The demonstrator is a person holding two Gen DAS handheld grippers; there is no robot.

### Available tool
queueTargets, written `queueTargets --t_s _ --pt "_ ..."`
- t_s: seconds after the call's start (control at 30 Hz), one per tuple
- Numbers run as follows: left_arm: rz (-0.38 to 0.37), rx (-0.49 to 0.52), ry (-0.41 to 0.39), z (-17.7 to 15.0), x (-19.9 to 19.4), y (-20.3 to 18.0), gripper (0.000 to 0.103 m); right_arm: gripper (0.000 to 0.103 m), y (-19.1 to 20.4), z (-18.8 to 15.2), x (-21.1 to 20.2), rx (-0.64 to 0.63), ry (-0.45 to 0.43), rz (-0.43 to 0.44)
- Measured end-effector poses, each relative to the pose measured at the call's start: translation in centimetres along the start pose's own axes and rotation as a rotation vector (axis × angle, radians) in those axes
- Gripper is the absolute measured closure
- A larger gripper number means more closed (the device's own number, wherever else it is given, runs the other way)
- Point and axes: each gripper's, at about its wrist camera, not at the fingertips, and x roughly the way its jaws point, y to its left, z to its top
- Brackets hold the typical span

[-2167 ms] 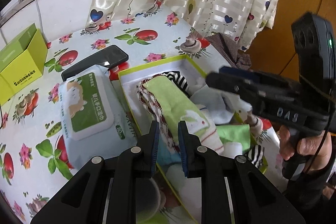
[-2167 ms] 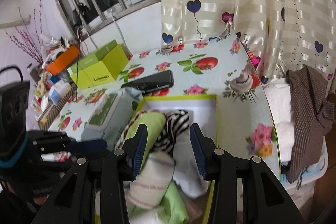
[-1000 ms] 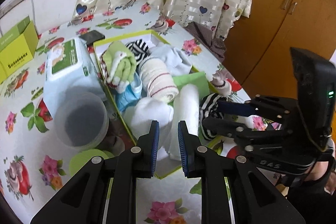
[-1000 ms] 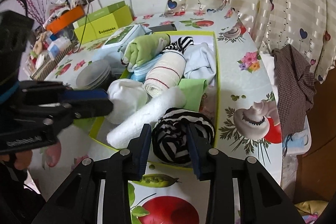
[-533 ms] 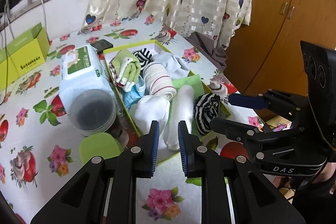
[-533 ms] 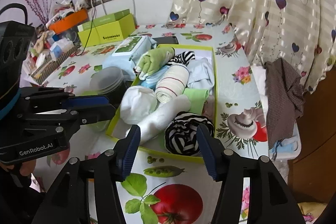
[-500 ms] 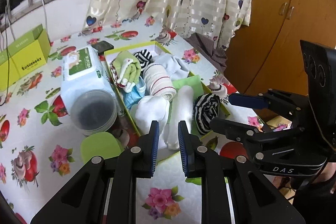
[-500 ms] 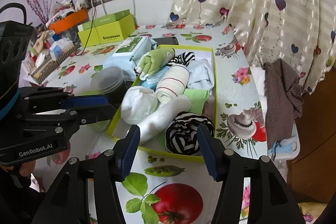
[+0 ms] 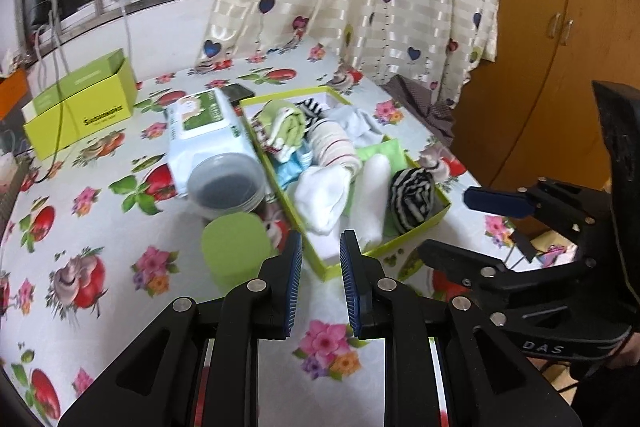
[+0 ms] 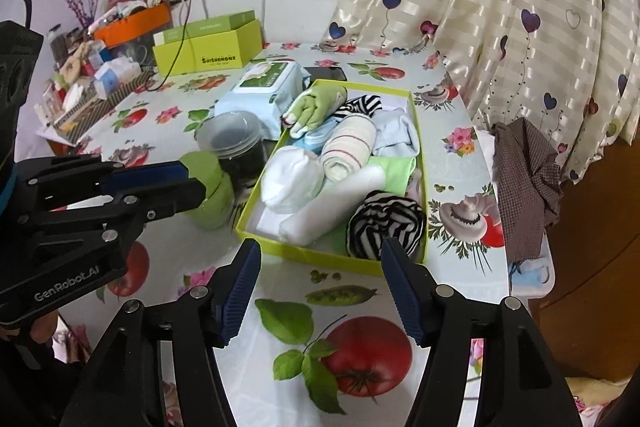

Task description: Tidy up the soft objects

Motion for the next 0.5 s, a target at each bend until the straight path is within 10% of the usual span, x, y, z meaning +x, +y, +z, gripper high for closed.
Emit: queueTargets --t_s 0.5 --pt "0.044 -0.017 -0.007 -1.4 -1.0 0.2 0.082 0.04 1.5 -0.6 -0.3 -0.03 0.014 0.002"
